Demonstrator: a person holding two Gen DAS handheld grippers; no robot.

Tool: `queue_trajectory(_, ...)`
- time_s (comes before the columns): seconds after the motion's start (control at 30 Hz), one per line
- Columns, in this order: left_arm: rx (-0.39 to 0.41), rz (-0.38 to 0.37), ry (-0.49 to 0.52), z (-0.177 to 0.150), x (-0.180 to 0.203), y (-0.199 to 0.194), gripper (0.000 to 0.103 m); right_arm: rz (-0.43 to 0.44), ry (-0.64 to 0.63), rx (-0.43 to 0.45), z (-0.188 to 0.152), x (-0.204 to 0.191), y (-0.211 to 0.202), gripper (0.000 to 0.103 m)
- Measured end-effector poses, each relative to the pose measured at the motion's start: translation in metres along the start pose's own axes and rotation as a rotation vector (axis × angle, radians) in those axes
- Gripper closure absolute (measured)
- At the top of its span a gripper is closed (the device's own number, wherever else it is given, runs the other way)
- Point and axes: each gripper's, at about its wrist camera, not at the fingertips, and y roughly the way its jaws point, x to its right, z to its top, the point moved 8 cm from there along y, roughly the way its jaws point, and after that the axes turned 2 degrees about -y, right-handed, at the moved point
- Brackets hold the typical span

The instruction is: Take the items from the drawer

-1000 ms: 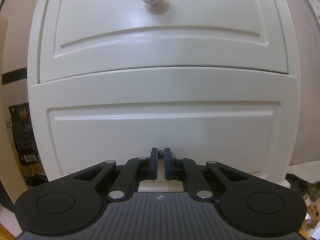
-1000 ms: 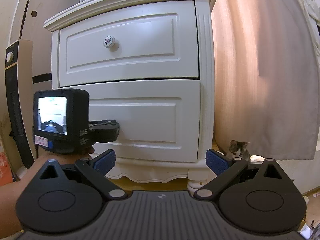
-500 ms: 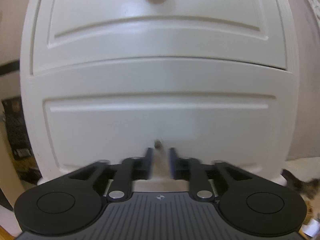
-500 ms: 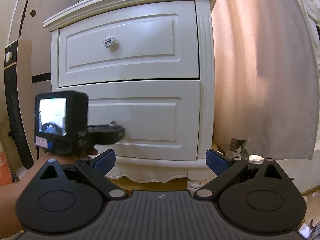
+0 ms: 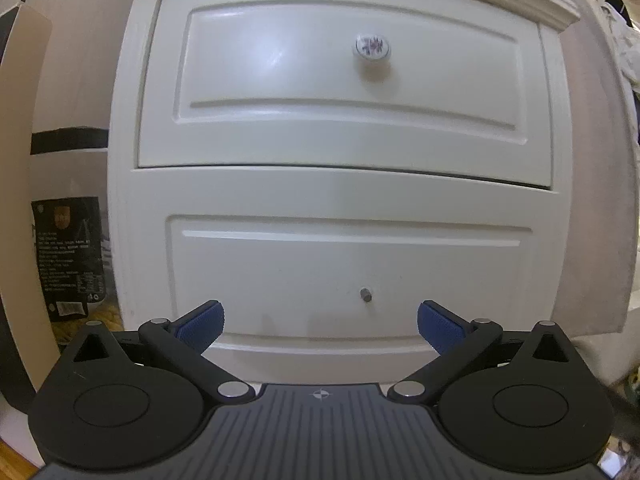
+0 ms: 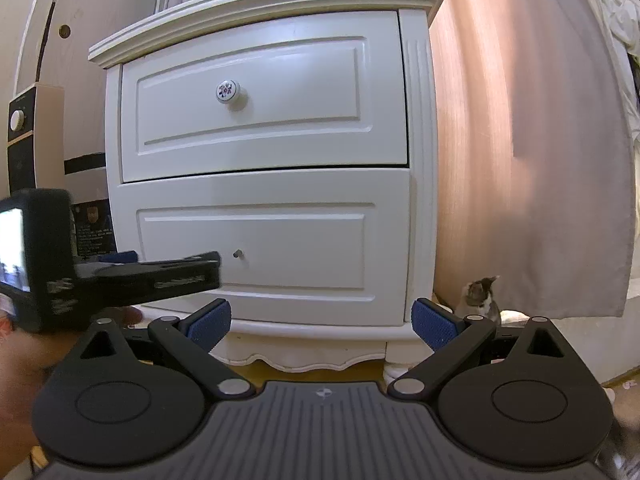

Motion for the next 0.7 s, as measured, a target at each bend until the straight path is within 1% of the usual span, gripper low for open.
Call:
queue_trajectory(0.13,-0.02,-0.033,0.015,0.003,-0.005,-0.016,0.0,-0.005,0.0,0.003,0.003,-0.005,-0.003,0.0)
queue_trajectory(0.2,-0.025,-0.044,0.018,-0.001,-0.006,-0.029,0.0,-0.006,-0.005,0.009,0.005,-0.009,-0.006,0.0)
queue_trajectory(0.3,-0.042,-0.066,0.018,0.002,-0.009,-0.034,0.0,-0.008,-0.015,0.017,0.008,-0.015,-0.01,0.0)
queue_trajectory(0.4,-0.06,-0.132,-0.008,0.006,-0.016,-0.047,0.0,-0.008,-0.019,0.029,0.011,-0.02,-0.015,0.0)
queue_trajectory(0.43,-0.054,-0.137,-0.017,0.007,-0.018,-0.054,0.0,-0.009,-0.02,0.03,0.012,-0.021,-0.015,0.0)
queue_trajectory(0.53,-0.036,-0.087,-0.021,0.009,-0.03,-0.072,0.0,-0.01,-0.024,0.03,0.014,-0.026,-0.017,0.0)
queue_trajectory(0.7,-0.034,-0.072,-0.027,0.011,-0.045,-0.094,0.0,0.005,-0.03,0.043,0.019,-0.039,-0.024,0.0)
